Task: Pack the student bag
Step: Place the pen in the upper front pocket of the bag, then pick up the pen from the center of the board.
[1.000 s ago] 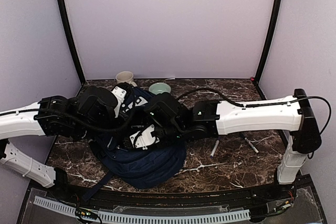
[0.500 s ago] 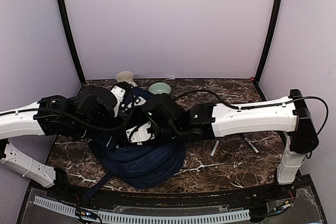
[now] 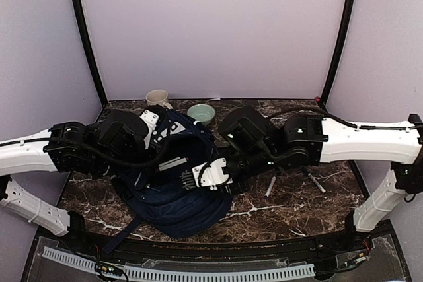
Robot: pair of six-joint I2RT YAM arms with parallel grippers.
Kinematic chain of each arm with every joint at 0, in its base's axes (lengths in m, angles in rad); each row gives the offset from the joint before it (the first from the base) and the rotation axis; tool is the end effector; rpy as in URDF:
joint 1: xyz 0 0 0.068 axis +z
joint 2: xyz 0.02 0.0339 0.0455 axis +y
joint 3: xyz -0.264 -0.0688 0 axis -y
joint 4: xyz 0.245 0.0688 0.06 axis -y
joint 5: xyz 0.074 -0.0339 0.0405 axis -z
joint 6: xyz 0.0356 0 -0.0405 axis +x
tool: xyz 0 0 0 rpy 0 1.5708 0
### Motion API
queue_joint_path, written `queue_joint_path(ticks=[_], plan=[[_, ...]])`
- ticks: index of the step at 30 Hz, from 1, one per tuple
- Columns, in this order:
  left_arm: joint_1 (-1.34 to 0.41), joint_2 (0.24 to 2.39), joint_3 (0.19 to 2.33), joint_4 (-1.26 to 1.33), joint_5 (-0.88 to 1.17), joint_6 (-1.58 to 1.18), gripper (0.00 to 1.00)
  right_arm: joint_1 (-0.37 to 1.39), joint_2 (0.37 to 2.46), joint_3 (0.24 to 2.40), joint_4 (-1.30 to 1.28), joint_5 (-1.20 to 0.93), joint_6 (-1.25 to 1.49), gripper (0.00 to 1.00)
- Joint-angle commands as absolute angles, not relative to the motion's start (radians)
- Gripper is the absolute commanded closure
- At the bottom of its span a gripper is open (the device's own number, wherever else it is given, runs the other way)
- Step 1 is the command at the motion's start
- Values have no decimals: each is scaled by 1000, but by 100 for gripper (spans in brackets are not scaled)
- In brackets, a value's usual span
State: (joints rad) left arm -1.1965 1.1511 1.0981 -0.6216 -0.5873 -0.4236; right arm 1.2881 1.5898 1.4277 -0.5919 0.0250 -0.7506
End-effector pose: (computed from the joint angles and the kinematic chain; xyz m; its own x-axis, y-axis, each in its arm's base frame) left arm 0.1065 -0.2173 0.3368 -0.4616 0.2393 -0.8542 0.4682 0.8836 -0.0055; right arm 0.1003 0.3420 0.3221 0.5117 -0.6829 -0.5214 -0.8286 -0.2317 -0.5097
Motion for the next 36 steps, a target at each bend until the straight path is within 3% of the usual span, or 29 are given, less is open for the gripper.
queue_joint_path(ticks=[1, 6, 15, 25, 36], plan=[[-1193, 1117, 1096, -527, -628, -441, 100, 1287, 1479, 1255, -719, -129, -681, 61], [-1190, 1119, 1092, -522, -618, -430, 100, 1186, 1394, 1023, -766, -142, -711, 64], [-1188, 1142, 1096, -488, -583, -414, 100, 877, 1338, 880, -832, -102, -920, 60], [-1188, 1157, 1111, -488, -555, -410, 100, 683, 1483, 937, -743, -61, -1071, 56], [-1188, 1176, 1124, -470, -537, -394, 100, 659, 1689, 1026, -699, -62, -1105, 60]])
